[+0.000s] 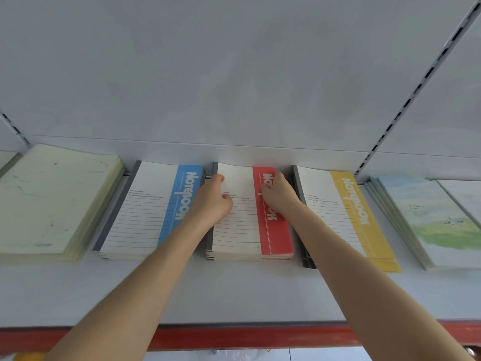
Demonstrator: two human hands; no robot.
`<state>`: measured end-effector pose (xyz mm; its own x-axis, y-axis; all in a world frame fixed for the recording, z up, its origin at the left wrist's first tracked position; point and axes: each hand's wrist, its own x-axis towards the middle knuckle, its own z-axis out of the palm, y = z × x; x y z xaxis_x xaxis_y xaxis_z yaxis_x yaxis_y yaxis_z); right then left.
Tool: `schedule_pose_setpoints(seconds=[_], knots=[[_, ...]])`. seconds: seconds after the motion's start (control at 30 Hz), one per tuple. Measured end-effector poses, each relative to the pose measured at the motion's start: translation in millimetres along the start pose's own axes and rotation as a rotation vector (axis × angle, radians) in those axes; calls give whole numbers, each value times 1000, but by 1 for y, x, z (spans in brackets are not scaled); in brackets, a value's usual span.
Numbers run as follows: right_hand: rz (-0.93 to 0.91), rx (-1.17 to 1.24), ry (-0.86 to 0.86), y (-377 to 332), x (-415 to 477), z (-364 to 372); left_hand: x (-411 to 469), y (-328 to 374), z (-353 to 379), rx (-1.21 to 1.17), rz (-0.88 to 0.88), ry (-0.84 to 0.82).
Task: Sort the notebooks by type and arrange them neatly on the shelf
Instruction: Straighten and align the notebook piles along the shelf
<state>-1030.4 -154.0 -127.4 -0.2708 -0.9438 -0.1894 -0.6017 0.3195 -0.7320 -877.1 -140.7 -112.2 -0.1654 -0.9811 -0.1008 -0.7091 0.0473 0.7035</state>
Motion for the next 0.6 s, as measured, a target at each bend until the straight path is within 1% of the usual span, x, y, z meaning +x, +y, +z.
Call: schedule_pose_setpoints(seconds=[0.07,0.17,0.3,0.4,0.43,0.5,0.6], knots=[[12,9,-17,-1,-2,-1,-3,3,-2,1,9,-14],[-10,-8,-125,-4,-16,-13,-17,6,-8,17,43,-70],[-186,-236,-312,0,-72,-36,-56,-6,-21,116,86,-197],[-186,-437,-430,6,-114,-43,-82,-16,-23,187,84,-300],[-190,-504,-420,8,-120,-40,-87,-19,-20,230,90,-306],[-235,-594,-339,12,-124,-32,-94,-23,-12,306,131,-260],[-258,-580,-241,15,-124,-27,-97,-27,-4,254,175,-111]])
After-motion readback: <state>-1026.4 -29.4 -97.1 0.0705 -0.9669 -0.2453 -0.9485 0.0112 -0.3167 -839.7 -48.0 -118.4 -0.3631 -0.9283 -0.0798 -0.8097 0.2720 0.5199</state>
